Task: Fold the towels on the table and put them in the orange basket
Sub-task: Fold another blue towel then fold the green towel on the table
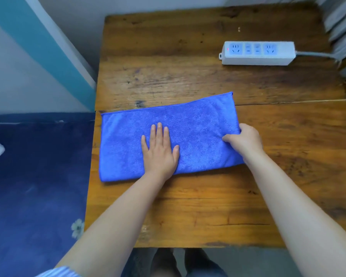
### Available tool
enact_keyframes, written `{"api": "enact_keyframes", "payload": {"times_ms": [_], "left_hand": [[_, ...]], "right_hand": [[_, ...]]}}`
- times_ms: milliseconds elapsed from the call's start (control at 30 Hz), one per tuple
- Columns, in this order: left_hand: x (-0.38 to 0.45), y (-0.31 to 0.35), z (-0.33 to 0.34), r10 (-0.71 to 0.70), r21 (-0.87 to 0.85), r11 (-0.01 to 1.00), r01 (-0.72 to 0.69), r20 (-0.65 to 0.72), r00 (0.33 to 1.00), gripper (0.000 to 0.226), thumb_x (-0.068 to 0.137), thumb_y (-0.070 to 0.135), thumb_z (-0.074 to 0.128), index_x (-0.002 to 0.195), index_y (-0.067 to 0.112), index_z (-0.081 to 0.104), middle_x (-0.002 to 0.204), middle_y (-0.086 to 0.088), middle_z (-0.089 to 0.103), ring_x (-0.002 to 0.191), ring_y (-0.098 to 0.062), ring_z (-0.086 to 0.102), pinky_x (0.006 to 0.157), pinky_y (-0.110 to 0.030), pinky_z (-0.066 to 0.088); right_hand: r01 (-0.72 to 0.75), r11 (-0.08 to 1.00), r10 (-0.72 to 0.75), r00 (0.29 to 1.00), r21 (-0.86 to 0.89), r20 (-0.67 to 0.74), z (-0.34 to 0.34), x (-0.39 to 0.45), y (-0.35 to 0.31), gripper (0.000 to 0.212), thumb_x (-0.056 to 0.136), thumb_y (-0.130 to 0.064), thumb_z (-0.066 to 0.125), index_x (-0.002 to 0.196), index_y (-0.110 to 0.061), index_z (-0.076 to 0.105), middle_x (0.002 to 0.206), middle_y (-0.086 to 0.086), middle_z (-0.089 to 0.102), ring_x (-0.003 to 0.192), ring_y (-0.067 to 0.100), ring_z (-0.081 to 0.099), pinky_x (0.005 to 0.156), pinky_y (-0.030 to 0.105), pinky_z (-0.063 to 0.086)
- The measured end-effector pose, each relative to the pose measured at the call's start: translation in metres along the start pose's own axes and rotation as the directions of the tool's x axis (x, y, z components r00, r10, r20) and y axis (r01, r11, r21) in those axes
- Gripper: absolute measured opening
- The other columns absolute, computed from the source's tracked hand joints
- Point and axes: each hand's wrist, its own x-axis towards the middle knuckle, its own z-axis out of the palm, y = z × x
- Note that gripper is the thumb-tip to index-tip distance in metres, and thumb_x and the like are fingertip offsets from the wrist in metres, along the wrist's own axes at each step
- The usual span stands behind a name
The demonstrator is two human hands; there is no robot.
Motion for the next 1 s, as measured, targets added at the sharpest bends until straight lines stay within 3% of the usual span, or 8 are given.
{"api": "enact_keyframes", "payload": {"times_ms": [200, 367, 433, 533, 633, 733, 867, 1000], "left_hand": [[0.011, 0.024, 0.000, -0.038, -0.033, 0.999, 0.038, -0.006, 0.999, 0.064, 0.095, 0.042, 0.025, 0.147, 0.011, 0.001, 0.156, -0.006, -0.007, 0.144, -0.020, -0.008, 0.115, -0.047, -0.003], [0.017, -0.006, -0.018, 0.101, -0.269, 0.957, -0.112, -0.054, 0.993, 0.052, 0.095, 0.035, 0.035, 0.142, 0.012, 0.029, 0.153, -0.003, 0.022, 0.141, -0.017, 0.017, 0.109, -0.033, 0.014], [0.021, -0.028, -0.033, 0.078, -0.578, 0.811, -0.089, -0.043, 0.996, 0.043, 0.095, 0.026, 0.038, 0.131, 0.005, 0.046, 0.139, -0.010, 0.046, 0.130, -0.021, 0.039, 0.101, -0.028, 0.027], [0.026, -0.057, -0.060, -0.067, -0.916, 0.379, 0.132, 0.115, 0.991, 0.028, 0.097, 0.013, 0.038, 0.113, -0.001, 0.056, 0.100, -0.007, 0.063, 0.093, -0.019, 0.058, 0.075, -0.022, 0.042], [0.031, -0.084, -0.082, -0.067, -0.951, 0.079, 0.298, 0.293, 0.954, 0.024, 0.099, 0.024, 0.034, 0.092, 0.016, 0.055, 0.084, 0.006, 0.059, 0.076, -0.006, 0.056, 0.066, -0.020, 0.039], [0.039, -0.109, -0.089, 0.062, -0.927, -0.054, 0.370, 0.367, 0.928, 0.033, 0.098, 0.040, 0.027, 0.100, 0.019, 0.053, 0.089, 0.006, 0.061, 0.080, -0.006, 0.059, 0.069, -0.023, 0.042], [0.045, -0.127, -0.088, 0.172, -0.916, -0.023, 0.402, 0.392, 0.904, 0.038, 0.095, 0.048, 0.029, 0.102, 0.022, 0.056, 0.084, 0.012, 0.067, 0.078, -0.003, 0.064, 0.071, -0.022, 0.051], [0.058, -0.134, -0.091, 0.062, -0.928, 0.237, 0.287, 0.309, 0.949, 0.007, 0.090, 0.025, 0.055, 0.087, 0.019, 0.055, 0.076, 0.009, 0.059, 0.067, -0.002, 0.058, 0.060, -0.015, 0.047]], "right_hand": [[0.287, 0.934, -0.273, 0.958, -0.213, 0.091, -0.035, 0.002, -0.028, 0.009, 0.082, -0.013, 0.059, 0.079, -0.011, 0.050, 0.085, 0.007, 0.055, 0.087, 0.029, 0.051, 0.053, 0.026, 0.015], [0.383, 0.923, -0.382, 0.890, 0.050, 0.250, -0.031, -0.030, -0.057, 0.025, 0.080, -0.002, 0.060, 0.102, -0.013, 0.058, 0.096, 0.001, 0.059, 0.086, 0.015, 0.052, 0.067, 0.022, 0.035], [0.347, 0.916, -0.393, 0.875, 0.202, 0.283, -0.019, -0.047, -0.067, 0.031, 0.080, 0.003, 0.058, 0.103, -0.017, 0.057, 0.098, 0.000, 0.058, 0.085, 0.013, 0.053, 0.069, 0.018, 0.043], [0.268, 0.886, -0.395, 0.864, 0.378, 0.313, 0.011, -0.068, -0.080, 0.034, 0.081, 0.011, 0.053, 0.108, -0.010, 0.058, 0.093, 0.001, 0.059, 0.079, 0.011, 0.053, 0.074, 0.016, 0.045], [0.207, 0.859, -0.376, 0.876, 0.468, 0.302, 0.045, -0.086, -0.085, 0.034, 0.083, 0.011, 0.053, 0.112, -0.006, 0.058, 0.090, -0.003, 0.060, 0.071, 0.001, 0.057, 0.075, 0.015, 0.046], [0.130, 0.834, -0.328, 0.899, 0.536, 0.292, 0.084, -0.102, -0.088, 0.040, 0.082, 0.012, 0.054, 0.115, -0.010, 0.055, 0.099, -0.007, 0.058, 0.070, -0.014, 0.057, 0.070, 0.001, 0.045], [0.124, 0.852, -0.290, 0.921, 0.509, 0.261, 0.124, -0.116, -0.089, 0.042, 0.081, 0.013, 0.055, 0.118, -0.005, 0.055, 0.103, -0.007, 0.056, 0.086, 0.000, 0.054, 0.072, -0.002, 0.044], [0.171, 0.886, -0.284, 0.935, 0.430, 0.214, 0.148, -0.124, -0.089, 0.036, 0.079, 0.012, 0.057, 0.112, -0.004, 0.058, 0.099, -0.003, 0.058, 0.090, 0.010, 0.055, 0.076, 0.001, 0.044]]}}
